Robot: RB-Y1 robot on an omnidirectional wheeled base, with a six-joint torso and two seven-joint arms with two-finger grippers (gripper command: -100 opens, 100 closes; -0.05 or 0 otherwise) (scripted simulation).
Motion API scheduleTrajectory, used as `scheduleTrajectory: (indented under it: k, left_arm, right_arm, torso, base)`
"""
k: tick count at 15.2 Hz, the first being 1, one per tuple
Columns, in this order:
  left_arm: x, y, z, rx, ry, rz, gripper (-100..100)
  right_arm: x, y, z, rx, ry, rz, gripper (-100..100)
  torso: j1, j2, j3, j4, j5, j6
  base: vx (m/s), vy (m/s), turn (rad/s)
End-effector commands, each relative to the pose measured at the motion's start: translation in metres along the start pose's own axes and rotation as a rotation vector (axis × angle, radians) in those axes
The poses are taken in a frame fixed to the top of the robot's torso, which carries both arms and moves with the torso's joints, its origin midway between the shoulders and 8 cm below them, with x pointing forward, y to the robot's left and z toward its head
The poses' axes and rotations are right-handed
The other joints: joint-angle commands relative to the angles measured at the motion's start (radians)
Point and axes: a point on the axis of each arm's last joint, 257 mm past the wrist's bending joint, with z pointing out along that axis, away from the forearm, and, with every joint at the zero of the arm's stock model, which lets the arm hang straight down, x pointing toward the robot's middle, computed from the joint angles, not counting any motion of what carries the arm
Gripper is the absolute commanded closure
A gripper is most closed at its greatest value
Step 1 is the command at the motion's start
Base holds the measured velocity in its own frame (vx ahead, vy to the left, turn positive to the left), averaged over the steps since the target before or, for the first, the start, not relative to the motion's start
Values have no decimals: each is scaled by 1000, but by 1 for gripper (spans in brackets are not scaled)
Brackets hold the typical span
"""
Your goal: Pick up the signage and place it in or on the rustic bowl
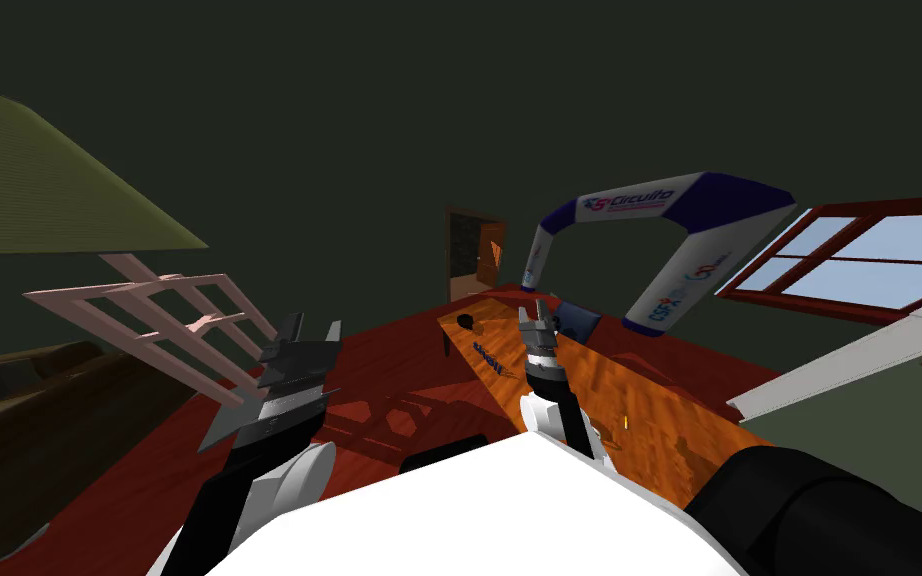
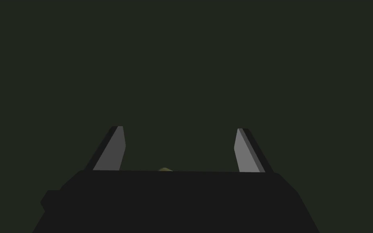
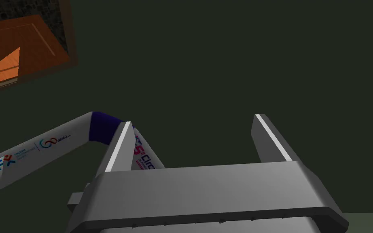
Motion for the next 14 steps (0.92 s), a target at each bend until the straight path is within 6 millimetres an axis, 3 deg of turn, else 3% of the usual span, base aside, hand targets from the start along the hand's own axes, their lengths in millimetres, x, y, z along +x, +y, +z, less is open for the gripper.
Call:
scheduleTrajectory:
  k: [1,3,4,6,7,11,13,14]
  left_arm:
    - [0,0,0,0,0,0,0]
    - [0,0,0,0,0,0,0]
    - [0,0,0,0,0,0,0]
    - [0,0,0,0,0,0,0]
    - [0,0,0,0,0,0,0]
    - [0,0,0,0,0,0,0]
    - [0,0,0,0,0,0,0]
    - [0,0,0,0,0,0,0]
  right_arm:
    - [0,-15,-2,41,20,5,-100]
    - [-3,-36,-6,102,36,15,-100]
    - [-3,-36,-6,102,36,15,-100]
    - [-8,-65,-12,186,44,32,-100]
    - [-8,-65,-12,186,44,32,-100]
    - [-22,-117,-29,335,32,72,-100]
    - [-22,-120,-30,346,31,71,-100]
    - [-29,-139,-38,402,20,88,-100]
  torso:
    - [0,0,0,0,0,0]
    - [0,-2,-1,0,0,0]
    - [1,-4,-2,-1,0,0]
    - [2,-6,-4,-1,0,0]
    - [2,-7,-4,-2,0,0]
    - [1,-8,-4,-2,0,0]
    - [2,-7,-4,-2,0,0]
    - [2,-6,-3,-1,0,0]
  base:
    - [21,8,-5]
    - [69,27,-10]
    - [87,41,-5]
    - [98,39,0]
    - [92,33,-6]
    - [92,23,5]
    - [66,25,5]
    - [58,25,9]
